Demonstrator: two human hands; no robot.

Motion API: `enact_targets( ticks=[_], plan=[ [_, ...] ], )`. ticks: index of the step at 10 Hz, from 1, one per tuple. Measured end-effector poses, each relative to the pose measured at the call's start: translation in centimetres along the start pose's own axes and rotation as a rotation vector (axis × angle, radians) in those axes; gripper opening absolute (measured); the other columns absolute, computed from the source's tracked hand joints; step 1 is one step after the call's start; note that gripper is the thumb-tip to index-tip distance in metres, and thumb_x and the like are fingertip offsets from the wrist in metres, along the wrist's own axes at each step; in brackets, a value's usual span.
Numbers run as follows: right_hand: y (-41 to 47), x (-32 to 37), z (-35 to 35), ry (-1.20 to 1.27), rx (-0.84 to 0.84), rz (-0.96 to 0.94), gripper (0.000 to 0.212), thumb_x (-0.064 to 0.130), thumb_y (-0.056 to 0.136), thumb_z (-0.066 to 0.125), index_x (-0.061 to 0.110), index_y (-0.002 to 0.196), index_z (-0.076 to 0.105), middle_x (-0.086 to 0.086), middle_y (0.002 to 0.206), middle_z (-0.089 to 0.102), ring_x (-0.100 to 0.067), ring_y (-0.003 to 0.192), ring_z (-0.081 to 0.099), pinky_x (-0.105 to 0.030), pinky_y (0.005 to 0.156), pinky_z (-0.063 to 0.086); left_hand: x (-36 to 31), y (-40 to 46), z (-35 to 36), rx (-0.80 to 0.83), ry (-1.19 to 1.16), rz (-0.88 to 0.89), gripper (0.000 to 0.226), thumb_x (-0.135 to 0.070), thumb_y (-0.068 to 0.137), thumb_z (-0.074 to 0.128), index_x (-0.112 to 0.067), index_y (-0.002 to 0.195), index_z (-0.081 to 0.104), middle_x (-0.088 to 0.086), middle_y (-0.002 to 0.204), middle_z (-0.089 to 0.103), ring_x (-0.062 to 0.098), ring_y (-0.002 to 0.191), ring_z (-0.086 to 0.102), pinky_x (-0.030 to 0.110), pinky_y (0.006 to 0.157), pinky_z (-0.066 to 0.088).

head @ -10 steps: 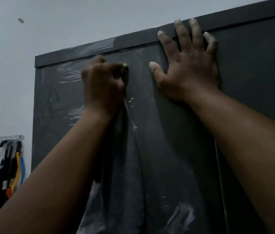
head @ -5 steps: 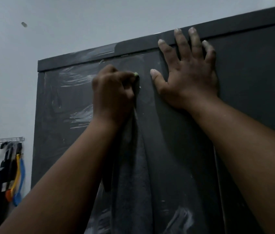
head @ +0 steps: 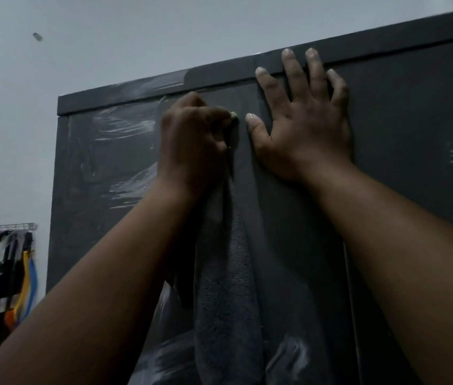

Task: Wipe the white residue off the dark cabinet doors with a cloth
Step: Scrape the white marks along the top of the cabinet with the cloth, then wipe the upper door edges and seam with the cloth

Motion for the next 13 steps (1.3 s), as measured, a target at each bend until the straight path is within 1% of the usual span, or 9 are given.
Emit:
enact_targets(
  ticks=[2, 6, 7, 8, 9, 10, 11, 12, 13],
  plan=[
    [-0.5, 0.1, -0.1, -0.004, 0.017, 0.007, 0.073, 0.065, 0.096, 0.028, 0.035, 0.162, 0.019, -0.006, 0.173, 0.004, -0.032, 0.159, -0.004, -0.056, 0.126, 0.005, 2.7, 3.6, -0.4, -0.085, 0.046, -0.171, 0.022, -0.015, 0.089, 0.066, -0.019, 0.098, 0.085, 0.014, 0.088, 0.070, 0.029, 0.081, 0.064, 0.019, 0.069, 0.029],
    [-1.9, 0.5, 0.0, 0.034, 0.046, 0.015, 0.071, 0.062, 0.098, 0.029, 0.033, 0.162, 0.022, -0.007, 0.173, 0.003, -0.032, 0.159, -0.003, -0.053, 0.127, 0.002, -0.8, -5.0, -0.5, 0.031, -0.107, -0.034, 0.016, -0.005, 0.087, 0.079, -0.011, 0.101, 0.083, 0.006, 0.080, 0.064, 0.013, 0.067, 0.055, 0.005, 0.063, 0.032],
    [-3.9, 1.2, -0.9, 0.155, 0.015, 0.045, 0.060, 0.054, 0.101, 0.039, 0.030, 0.156, 0.040, -0.007, 0.169, 0.023, -0.031, 0.158, 0.010, -0.049, 0.127, 0.007, 0.3, -5.9, -1.0, 0.099, -0.120, -0.149, 0.015, -0.010, 0.086, 0.080, -0.017, 0.099, 0.084, 0.001, 0.081, 0.070, 0.011, 0.066, 0.060, 0.002, 0.064, 0.038],
    [-7.3, 3.0, -3.0, 0.471, -0.138, 0.056, 0.036, 0.038, 0.102, 0.050, 0.021, 0.127, 0.068, -0.005, 0.135, 0.063, -0.031, 0.130, 0.052, -0.051, 0.109, 0.039, 2.6, -6.4, -1.6, 0.062, -0.333, -0.451, 0.010, -0.019, 0.087, 0.083, -0.027, 0.094, 0.084, -0.015, 0.081, 0.078, 0.002, 0.075, 0.073, 0.018, 0.071, 0.058],
    [-10.2, 5.4, -4.0, 0.720, -0.209, 0.113, 0.022, 0.027, 0.101, 0.060, 0.018, 0.117, 0.072, 0.000, 0.110, 0.071, -0.022, 0.101, 0.065, -0.042, 0.090, 0.051, 3.6, -6.7, -1.1, 0.073, -0.694, -0.672, 0.012, -0.011, 0.087, 0.082, -0.023, 0.088, 0.084, -0.006, 0.081, 0.080, 0.009, 0.080, 0.078, 0.027, 0.074, 0.063],
    [-11.2, 6.3, -4.1, 0.911, -0.234, 0.254, 0.026, 0.022, 0.098, 0.069, 0.020, 0.124, 0.073, 0.005, 0.109, 0.070, -0.005, 0.097, 0.066, -0.017, 0.086, 0.052, 2.7, -6.8, -0.4, 0.193, -0.942, -0.794, 0.011, -0.006, 0.090, 0.077, -0.015, 0.087, 0.083, 0.007, 0.083, 0.080, 0.021, 0.080, 0.079, 0.031, 0.073, 0.064],
    [-11.2, 6.3, -3.5, 1.048, -0.213, 0.399, 0.034, 0.016, 0.096, 0.072, 0.027, 0.128, 0.072, 0.011, 0.110, 0.066, -0.001, 0.097, 0.068, -0.015, 0.082, 0.055, 2.6, -6.6, -0.1, 0.323, -0.984, -0.801, 0.010, -0.014, 0.095, 0.073, -0.014, 0.095, 0.082, 0.007, 0.090, 0.081, 0.023, 0.089, 0.079, 0.040, 0.084, 0.064],
    [-10.8, 6.2, -4.2, 1.009, -0.274, 0.442, 0.035, 0.013, 0.096, 0.073, 0.024, 0.129, 0.072, 0.009, 0.111, 0.066, -0.002, 0.097, 0.068, -0.011, 0.081, 0.054, 2.6, -5.6, -0.3, 0.419, -1.026, -0.719, 0.012, -0.018, 0.097, 0.070, -0.017, 0.100, 0.081, 0.004, 0.095, 0.081, 0.018, 0.092, 0.078, 0.034, 0.084, 0.061],
    [-9.3, 5.4, -5.0, 0.841, -0.295, 0.433, 0.035, 0.011, 0.095, 0.071, 0.021, 0.129, 0.072, 0.007, 0.110, 0.064, -0.006, 0.094, 0.066, -0.007, 0.082, 0.050, 3.8, -3.3, -1.7, 0.306, -0.873, -0.548, 0.009, -0.022, 0.096, 0.073, -0.018, 0.096, 0.081, 0.000, 0.091, 0.081, 0.007, 0.083, 0.074, 0.022, 0.071, 0.056]
  ],
)
Point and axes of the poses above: each hand's wrist, its own y-axis towards the middle knuckle, its own z-axis out of the palm, x = y × z, the point moved 9 cm from there along y, towards the middle knuckle
